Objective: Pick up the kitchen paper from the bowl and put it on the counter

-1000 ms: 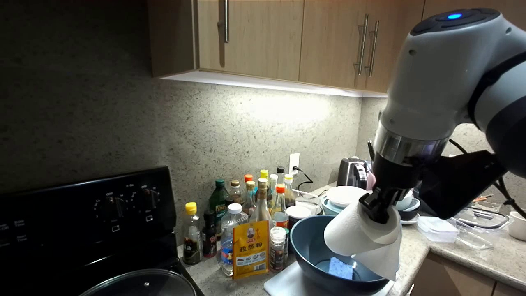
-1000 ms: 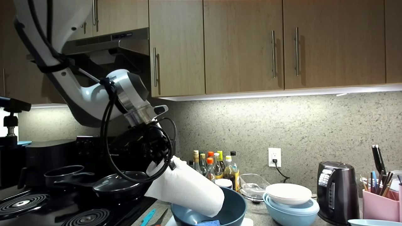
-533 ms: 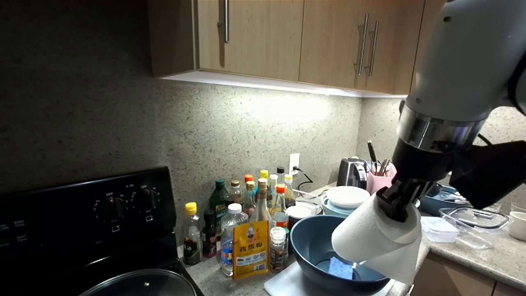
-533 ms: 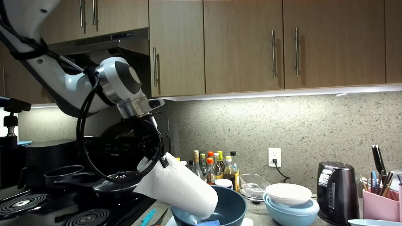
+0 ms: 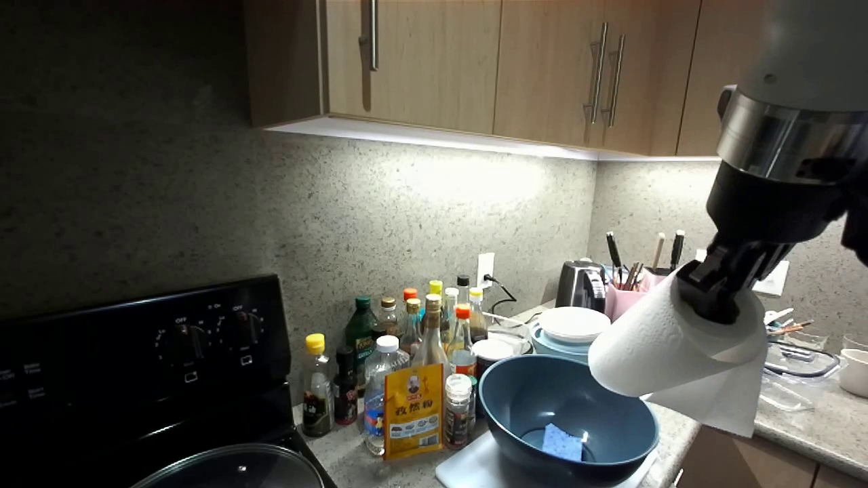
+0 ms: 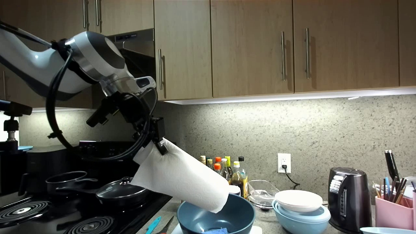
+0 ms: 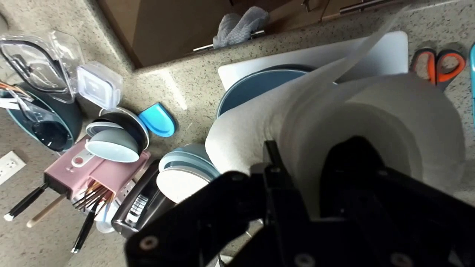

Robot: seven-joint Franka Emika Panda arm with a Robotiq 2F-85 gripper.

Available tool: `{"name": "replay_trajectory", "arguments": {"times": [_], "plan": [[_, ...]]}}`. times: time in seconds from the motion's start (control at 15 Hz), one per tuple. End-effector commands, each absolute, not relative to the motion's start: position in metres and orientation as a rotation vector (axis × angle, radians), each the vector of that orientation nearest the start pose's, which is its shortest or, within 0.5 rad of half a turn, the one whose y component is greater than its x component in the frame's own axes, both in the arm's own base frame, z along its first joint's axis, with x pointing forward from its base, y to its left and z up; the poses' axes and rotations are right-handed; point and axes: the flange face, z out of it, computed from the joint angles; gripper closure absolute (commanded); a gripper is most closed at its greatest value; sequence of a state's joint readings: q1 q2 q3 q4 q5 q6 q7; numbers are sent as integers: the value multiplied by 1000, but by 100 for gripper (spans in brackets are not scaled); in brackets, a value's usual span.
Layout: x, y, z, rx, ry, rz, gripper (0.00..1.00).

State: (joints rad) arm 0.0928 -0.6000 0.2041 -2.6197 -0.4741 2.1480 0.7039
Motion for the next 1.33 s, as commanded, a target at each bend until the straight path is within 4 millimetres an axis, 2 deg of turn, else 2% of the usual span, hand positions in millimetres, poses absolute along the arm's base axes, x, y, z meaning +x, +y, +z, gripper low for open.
{"name": "replay_trajectory", "arguments": {"times": [0.0, 0.67, 1.27], "plan": [[352, 88, 465, -3549, 421, -580, 97], [346, 48, 475, -3537, 750, -586, 97], [351, 20, 468, -3404, 739, -624, 97]]}}
